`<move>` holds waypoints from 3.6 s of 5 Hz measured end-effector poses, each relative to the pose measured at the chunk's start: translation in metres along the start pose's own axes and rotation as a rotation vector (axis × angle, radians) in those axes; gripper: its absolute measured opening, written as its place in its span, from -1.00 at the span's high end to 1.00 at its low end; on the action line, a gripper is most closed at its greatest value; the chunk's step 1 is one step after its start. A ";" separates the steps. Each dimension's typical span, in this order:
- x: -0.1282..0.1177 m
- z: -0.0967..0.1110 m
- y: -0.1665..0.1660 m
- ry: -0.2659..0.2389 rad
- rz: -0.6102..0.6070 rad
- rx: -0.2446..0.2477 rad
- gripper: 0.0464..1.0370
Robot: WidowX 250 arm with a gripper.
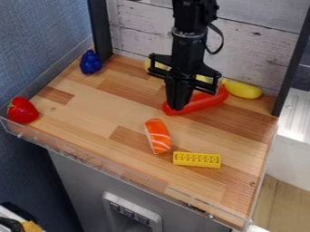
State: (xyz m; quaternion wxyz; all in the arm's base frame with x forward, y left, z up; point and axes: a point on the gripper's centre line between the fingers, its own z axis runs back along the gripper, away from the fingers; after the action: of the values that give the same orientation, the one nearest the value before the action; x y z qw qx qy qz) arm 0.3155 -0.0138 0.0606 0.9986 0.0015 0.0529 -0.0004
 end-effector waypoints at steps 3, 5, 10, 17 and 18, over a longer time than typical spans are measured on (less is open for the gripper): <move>0.057 0.001 0.080 -0.008 -0.523 0.015 -0.46; 0.078 -0.008 0.150 -0.013 -0.866 0.023 -0.90; 0.070 -0.023 0.186 0.008 -0.443 -0.030 -0.91; 0.079 -0.033 0.196 0.015 -0.731 0.008 -0.91; 0.074 -0.038 0.193 0.021 -0.634 -0.001 -0.91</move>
State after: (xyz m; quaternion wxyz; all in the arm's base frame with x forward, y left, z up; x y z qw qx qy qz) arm 0.3856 0.1789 0.0154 0.9481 -0.0155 0.0609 -0.3118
